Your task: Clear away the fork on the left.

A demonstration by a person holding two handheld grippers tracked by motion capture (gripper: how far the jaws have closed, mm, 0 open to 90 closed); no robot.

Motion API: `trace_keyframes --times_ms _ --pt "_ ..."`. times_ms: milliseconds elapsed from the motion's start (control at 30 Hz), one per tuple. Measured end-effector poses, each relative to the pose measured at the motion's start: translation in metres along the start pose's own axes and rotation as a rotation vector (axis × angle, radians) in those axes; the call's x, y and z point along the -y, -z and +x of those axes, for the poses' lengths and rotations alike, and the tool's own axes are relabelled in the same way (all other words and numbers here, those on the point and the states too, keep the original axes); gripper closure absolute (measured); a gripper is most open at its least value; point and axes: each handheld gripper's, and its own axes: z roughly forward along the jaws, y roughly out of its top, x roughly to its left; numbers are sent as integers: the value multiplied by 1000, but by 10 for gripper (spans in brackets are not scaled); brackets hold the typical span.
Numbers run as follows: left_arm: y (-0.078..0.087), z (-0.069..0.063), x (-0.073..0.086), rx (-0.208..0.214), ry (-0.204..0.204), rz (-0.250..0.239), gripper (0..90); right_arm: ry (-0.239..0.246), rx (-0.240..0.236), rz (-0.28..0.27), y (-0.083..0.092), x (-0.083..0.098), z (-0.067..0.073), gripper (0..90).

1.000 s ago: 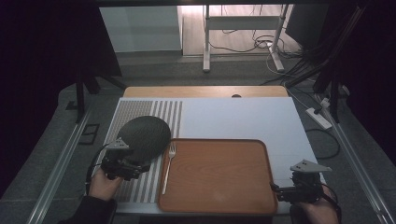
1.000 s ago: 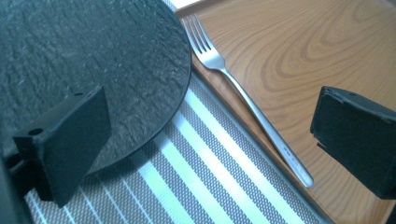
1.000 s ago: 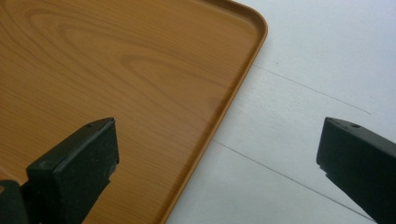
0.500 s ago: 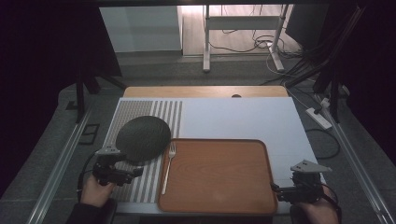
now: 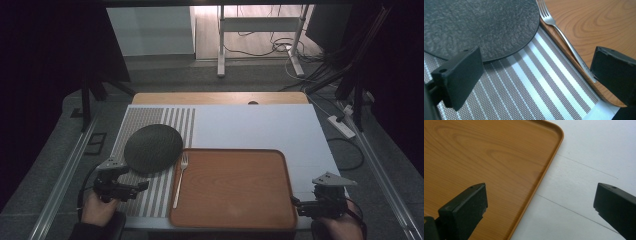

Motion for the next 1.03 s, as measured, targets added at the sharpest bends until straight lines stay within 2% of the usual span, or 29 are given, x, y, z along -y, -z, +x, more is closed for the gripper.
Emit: trace_keyframes --times_ms 267,533,667,800,1033 --pt "5 -2 3 -33 -15 3 0 -3 10 -4 1 1 0 0" --pt "11 -3 9 -49 -6 14 0 -8 14 -9 2 1 0 0" --pt "14 -4 12 -72 -8 27 0 -7 14 -8 2 1 0 0" --pt "16 -4 14 -78 1 38 0 -8 15 -7 2 1 0 0" --pt "15 -3 14 -64 9 43 0 3 15 -2 1 1 1 0"
